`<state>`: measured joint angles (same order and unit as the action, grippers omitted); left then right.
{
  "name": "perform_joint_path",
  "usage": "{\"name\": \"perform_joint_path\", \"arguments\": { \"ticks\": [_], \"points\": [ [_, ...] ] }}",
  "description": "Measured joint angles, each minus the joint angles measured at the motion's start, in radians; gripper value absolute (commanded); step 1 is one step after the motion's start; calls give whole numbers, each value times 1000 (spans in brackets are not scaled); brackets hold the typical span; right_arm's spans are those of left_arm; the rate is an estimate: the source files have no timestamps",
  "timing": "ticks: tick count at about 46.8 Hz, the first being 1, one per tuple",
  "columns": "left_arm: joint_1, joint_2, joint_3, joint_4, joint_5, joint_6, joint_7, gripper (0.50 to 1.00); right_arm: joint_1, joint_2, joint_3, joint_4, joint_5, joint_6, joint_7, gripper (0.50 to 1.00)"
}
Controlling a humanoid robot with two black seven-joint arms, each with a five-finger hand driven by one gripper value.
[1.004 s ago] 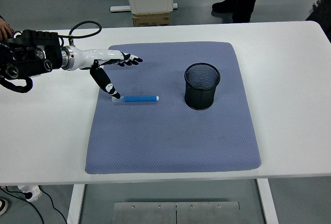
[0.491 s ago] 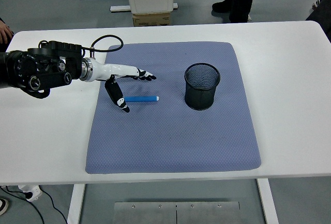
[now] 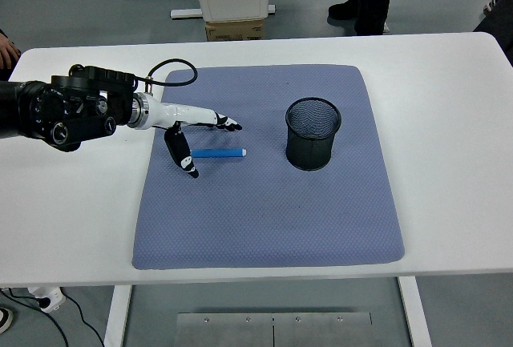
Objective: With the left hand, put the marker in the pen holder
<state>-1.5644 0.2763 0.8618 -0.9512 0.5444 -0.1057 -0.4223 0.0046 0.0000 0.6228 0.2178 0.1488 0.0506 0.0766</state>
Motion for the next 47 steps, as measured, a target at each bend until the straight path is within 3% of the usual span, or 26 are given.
{"name": "perform_joint_path", "arguments": {
  "ticks": [7, 8, 9, 10, 14, 46, 47],
  "points": [
    [-2, -1, 18, 6, 2, 0, 2, 962, 0, 0, 0, 0, 0, 0, 0, 1000],
    [-2, -5, 22, 10, 2, 0, 2, 913, 0, 0, 0, 0, 0, 0, 0, 1000],
    [-2, -7, 24, 11, 2, 0, 2, 912, 0, 0, 0, 0, 0, 0, 0, 1000],
    [-2, -8, 24, 12, 2, 0, 3, 863, 0, 0, 0, 0, 0, 0, 0, 1000],
    [-3, -11, 25, 13, 2, 0, 4, 821, 0, 0, 0, 0, 0, 0, 0, 1000],
    [-2, -39, 26, 12, 2, 32, 4, 757, 0, 0, 0, 0, 0, 0, 0, 1000],
    [-2, -39, 26, 12, 2, 32, 4, 722, 0, 0, 0, 0, 0, 0, 0, 1000]
  ]
}}
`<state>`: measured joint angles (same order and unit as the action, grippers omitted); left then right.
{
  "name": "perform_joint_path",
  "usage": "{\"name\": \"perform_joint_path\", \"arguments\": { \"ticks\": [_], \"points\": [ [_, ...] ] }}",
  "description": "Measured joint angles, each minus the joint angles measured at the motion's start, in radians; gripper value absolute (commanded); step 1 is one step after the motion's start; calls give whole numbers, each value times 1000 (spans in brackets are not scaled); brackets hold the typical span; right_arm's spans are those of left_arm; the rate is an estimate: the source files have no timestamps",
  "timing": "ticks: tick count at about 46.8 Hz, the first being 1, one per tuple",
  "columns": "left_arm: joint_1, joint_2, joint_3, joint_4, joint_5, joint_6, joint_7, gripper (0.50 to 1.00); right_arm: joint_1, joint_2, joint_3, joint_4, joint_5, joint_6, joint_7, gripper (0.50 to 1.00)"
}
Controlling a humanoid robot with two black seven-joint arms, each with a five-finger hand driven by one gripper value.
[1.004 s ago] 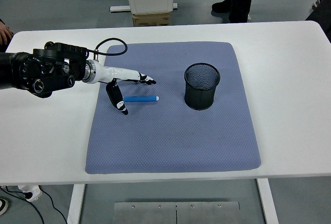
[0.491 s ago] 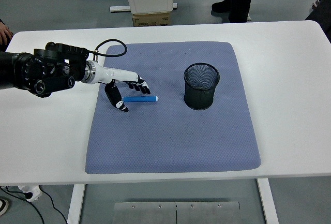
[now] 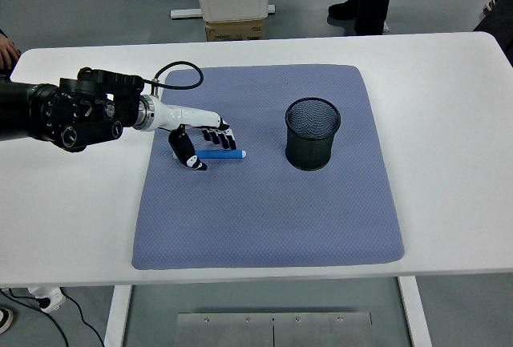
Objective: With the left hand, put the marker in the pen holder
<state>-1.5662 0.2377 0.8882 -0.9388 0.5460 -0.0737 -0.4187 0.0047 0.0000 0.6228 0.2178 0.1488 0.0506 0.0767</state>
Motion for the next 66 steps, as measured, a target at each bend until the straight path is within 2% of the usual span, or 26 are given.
{"name": "perform_joint_path", "arguments": {
  "ticks": [5, 11, 14, 26, 30, 50, 54, 66],
  "points": [
    [0, 0, 2, 1, 1, 2, 0, 701, 0, 0, 0, 0, 0, 0, 0, 1000],
    [0, -5, 19, 3, 2, 25, 1, 698, 0, 0, 0, 0, 0, 0, 0, 1000],
    [0, -11, 28, 3, 2, 41, 2, 675, 0, 0, 0, 0, 0, 0, 0, 1000],
    [2, -21, 30, 3, 2, 70, 17, 657, 0, 0, 0, 0, 0, 0, 0, 1000],
    [3, -21, 31, 3, 2, 72, 17, 628, 0, 0, 0, 0, 0, 0, 0, 1000],
    [12, -29, 31, 3, 2, 109, 24, 604, 0, 0, 0, 0, 0, 0, 0, 1000],
    [15, -30, 31, 3, 2, 109, 24, 564, 0, 0, 0, 0, 0, 0, 0, 1000],
    [16, -32, 31, 3, 2, 110, 23, 508, 0, 0, 0, 0, 0, 0, 0, 1000]
  ]
}}
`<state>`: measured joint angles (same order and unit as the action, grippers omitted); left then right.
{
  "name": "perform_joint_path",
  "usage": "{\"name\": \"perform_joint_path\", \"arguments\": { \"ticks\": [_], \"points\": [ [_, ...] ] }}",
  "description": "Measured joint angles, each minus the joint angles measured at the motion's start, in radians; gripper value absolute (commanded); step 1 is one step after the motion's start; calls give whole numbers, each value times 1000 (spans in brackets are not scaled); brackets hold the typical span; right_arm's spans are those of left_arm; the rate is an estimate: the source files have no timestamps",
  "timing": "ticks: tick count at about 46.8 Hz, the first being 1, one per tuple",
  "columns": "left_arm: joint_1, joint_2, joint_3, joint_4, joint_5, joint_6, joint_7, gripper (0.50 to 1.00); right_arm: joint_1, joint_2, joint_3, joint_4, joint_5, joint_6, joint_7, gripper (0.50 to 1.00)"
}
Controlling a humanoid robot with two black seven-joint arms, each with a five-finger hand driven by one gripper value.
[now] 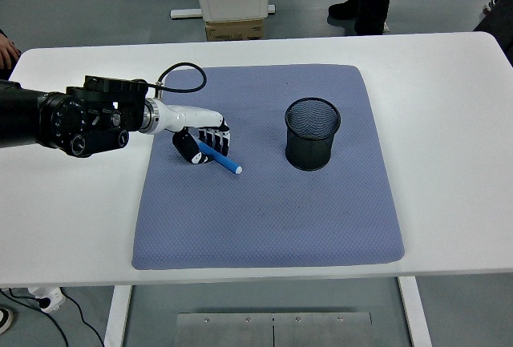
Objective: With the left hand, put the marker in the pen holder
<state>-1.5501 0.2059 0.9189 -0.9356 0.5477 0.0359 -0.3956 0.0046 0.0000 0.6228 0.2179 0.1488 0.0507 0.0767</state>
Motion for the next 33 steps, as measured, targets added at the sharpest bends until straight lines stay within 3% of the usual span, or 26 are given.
{"name": "perform_joint_path", "arguments": {
  "ticks": [33],
  "points": [
    [-10, 7, -14, -1, -42, 0, 0, 500, 0, 0, 0, 0, 0, 0, 0, 1000]
  ]
}}
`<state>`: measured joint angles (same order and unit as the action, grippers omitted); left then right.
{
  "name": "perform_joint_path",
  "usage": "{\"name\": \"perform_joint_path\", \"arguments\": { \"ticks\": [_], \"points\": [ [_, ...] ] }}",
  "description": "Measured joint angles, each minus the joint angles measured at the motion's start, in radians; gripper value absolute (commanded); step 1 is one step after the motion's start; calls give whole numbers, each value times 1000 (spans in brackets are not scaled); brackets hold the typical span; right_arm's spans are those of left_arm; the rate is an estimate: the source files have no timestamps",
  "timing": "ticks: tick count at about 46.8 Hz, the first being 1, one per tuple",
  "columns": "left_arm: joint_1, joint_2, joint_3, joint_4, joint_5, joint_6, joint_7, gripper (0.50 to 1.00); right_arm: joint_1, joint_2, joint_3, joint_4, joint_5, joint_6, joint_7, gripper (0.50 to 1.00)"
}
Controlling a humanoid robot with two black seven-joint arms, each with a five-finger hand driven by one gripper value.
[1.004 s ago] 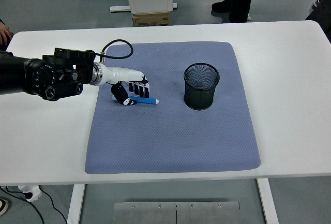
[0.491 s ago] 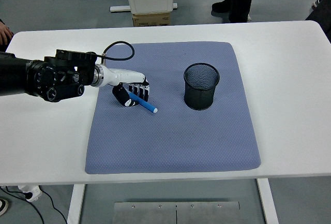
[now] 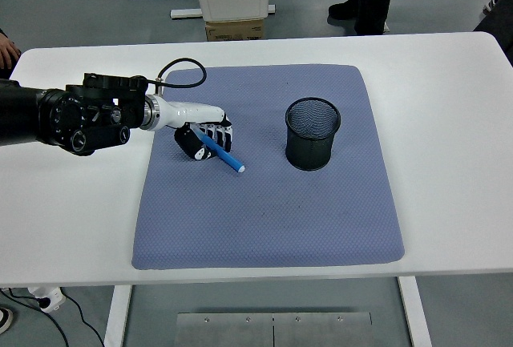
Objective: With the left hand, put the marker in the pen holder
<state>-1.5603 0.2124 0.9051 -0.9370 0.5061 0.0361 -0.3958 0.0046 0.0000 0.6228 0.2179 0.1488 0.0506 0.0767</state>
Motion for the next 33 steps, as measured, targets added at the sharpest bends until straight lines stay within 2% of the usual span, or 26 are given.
{"name": "perform_joint_path", "arguments": {
  "ticks": [33],
  "points": [
    [-44, 10, -94, 0, -112, -20, 0, 500, 0, 0, 0, 0, 0, 0, 0, 1000]
  ]
}}
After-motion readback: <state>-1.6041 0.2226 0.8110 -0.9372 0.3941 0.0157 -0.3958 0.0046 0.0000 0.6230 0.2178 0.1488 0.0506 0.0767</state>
